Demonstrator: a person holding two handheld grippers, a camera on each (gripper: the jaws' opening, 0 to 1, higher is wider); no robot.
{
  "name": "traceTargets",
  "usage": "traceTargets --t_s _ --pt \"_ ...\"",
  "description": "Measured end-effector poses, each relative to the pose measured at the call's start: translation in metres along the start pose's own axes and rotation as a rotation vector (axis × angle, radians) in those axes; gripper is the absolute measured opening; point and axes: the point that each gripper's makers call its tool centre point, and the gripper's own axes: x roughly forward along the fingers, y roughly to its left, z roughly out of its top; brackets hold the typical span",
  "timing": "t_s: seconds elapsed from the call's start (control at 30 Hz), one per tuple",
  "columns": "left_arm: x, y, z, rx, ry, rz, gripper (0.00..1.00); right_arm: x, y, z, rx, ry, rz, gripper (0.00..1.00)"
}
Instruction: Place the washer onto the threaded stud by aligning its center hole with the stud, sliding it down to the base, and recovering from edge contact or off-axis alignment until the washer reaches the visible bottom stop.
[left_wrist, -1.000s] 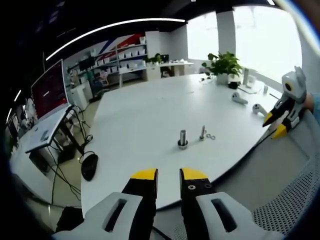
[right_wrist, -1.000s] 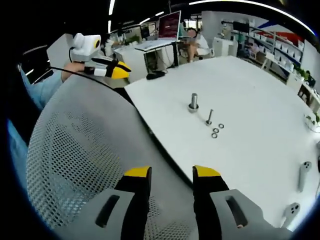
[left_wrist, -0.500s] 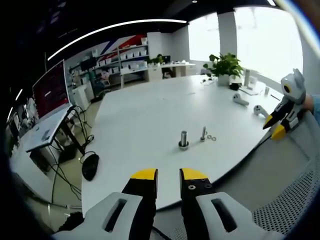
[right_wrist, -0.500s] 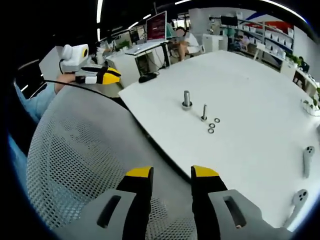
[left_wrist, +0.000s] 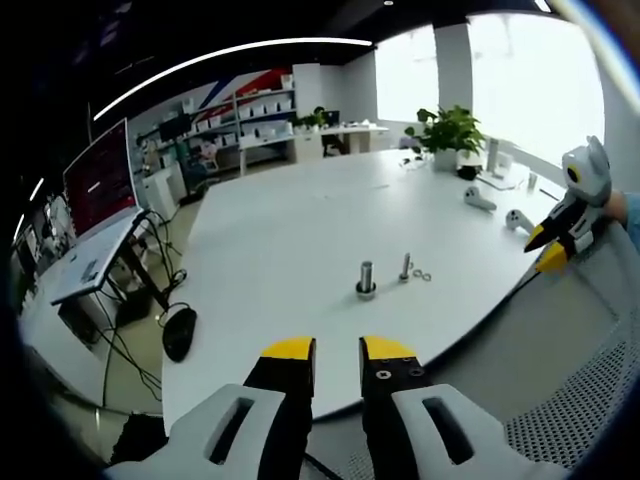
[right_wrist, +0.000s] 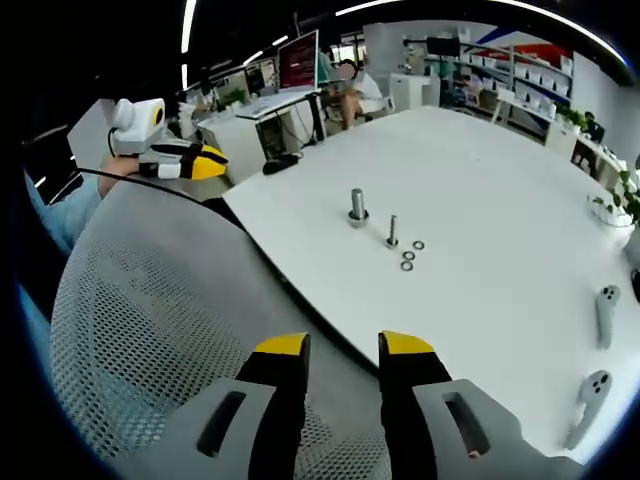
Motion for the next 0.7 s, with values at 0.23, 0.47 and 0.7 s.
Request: traceTargets --t_s 0.23,0.47,0.7 --pt "-0.0002 -0.0002 0.0 -0.001 0.0 0.0 0.15 0.0004 0.0037 0.0022 0.002 -0.011 0.021 0.23" --pt "-0.0003 0.0001 0.0002 -0.002 -0.001 0.002 0.15 0.0005 0.0047 0.0029 -0.006 -0.013 0.025 0.22" --pt "0.0001 0.0008 -0.0004 -0.002 0.004 0.005 0.15 0.0012 0.006 0.0027 -0.02 -0.006 0.033 0.22"
